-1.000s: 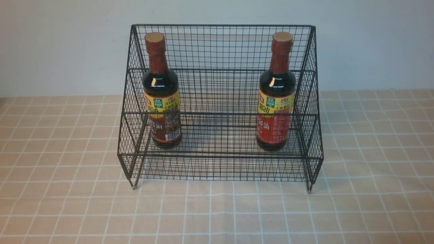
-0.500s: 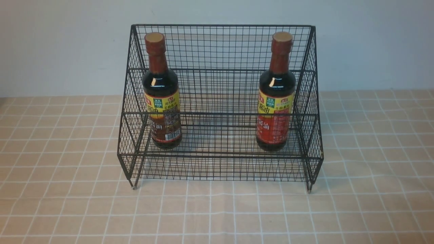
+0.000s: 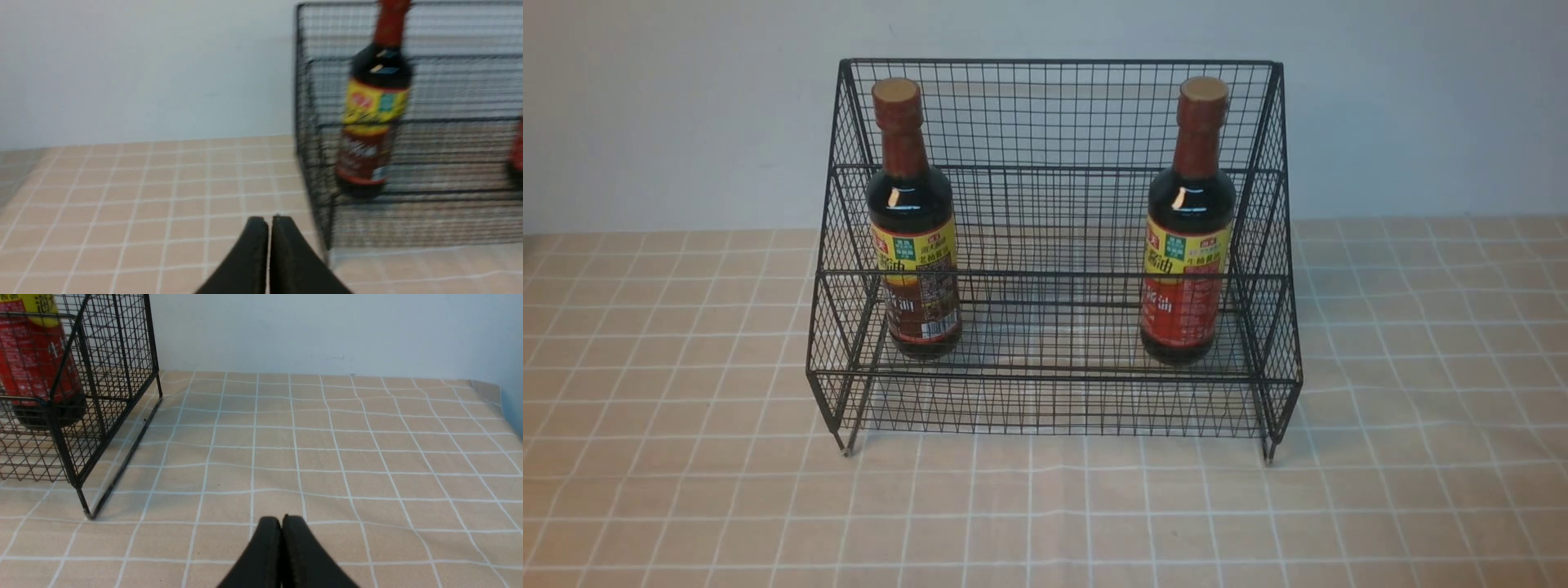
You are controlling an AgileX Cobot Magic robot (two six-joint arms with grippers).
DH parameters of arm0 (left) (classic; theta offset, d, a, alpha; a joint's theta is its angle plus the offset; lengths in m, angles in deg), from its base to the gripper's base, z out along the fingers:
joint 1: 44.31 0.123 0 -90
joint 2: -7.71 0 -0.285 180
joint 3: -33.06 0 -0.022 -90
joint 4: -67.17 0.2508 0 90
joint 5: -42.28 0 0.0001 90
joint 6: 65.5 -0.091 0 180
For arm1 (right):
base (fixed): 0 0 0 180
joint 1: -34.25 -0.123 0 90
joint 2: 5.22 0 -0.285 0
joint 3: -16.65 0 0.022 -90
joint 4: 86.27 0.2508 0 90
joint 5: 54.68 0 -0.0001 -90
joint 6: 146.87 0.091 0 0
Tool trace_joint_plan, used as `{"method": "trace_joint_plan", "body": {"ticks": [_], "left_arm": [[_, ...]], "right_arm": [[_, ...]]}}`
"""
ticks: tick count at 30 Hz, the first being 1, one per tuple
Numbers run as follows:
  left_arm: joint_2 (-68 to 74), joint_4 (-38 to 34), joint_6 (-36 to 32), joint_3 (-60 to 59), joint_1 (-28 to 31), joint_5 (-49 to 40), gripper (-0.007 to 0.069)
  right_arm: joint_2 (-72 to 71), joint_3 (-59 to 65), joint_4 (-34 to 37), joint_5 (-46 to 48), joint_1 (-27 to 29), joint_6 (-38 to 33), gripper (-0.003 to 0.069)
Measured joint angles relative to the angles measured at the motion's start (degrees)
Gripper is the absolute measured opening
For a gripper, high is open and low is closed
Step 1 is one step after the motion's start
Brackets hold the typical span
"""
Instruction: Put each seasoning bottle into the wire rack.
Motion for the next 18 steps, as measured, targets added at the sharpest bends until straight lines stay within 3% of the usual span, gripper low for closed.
{"method": "trace_joint_plan", "body": {"ticks": [7,18], "left_arm": [[-4.0,-0.1,-0.8,-13.2,3.9,3.5,-0.0007],[-4.0,-0.1,-0.8,-14.7,4.0,2.6,-0.0007]], "right_arm": [[0.0,0.0,0.0,0.0,0.0,0.2,-0.0014],[0.0,0.0,0.0,0.0,0.0,0.2,-0.0014]]}}
